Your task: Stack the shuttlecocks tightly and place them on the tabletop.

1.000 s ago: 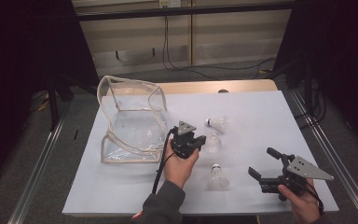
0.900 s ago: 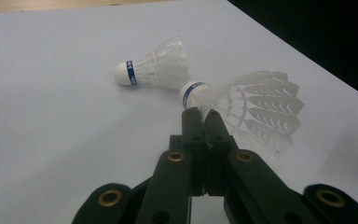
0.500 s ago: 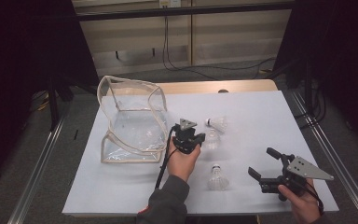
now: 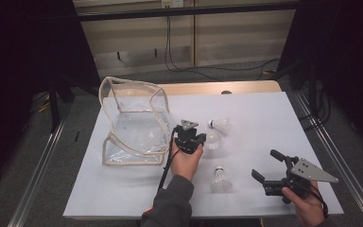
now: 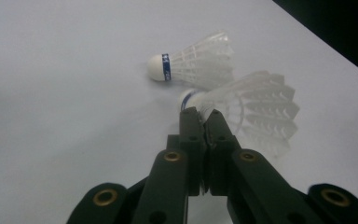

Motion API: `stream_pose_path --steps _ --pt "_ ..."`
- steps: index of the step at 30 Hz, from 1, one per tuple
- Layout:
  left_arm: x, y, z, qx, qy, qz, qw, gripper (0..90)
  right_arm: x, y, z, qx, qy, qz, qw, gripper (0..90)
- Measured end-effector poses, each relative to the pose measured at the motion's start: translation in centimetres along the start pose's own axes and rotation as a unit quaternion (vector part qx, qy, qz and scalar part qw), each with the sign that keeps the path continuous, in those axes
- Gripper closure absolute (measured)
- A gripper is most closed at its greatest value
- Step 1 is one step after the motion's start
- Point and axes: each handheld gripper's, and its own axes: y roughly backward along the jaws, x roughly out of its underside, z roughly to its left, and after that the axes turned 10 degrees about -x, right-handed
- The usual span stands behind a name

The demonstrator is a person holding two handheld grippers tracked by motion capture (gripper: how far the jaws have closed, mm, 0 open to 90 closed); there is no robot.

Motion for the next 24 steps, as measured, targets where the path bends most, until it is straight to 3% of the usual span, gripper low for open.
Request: stream_pose_path --steps 5,11,20,24 --pt "0.1 -0.6 0.1 -0.008 -0.001 -0.004 1.0000 85.2 0.0 0.0 0.0 -0.001 0.000 0.001 1.0000 1.4" --pt "-0.1 -1.1 0.2 -0.010 0.009 -0.033 0.9994 84.6 0.0 0.0 0.0 0.000 0.000 0.000 1.0000 1.4" --pt "-0.1 -1.8 0.2 -0.008 0.023 -0.043 0.9988 87.2 0.0 0.0 -0.1 -0.001 -0.001 0.001 1.0000 1.4" --pt "-0.5 -1.6 0.3 -0.026 0.011 -0.037 0.9989 89.5 0.0 0.0 -0.1 -0.001 -0.003 0.000 1.0000 1.4"
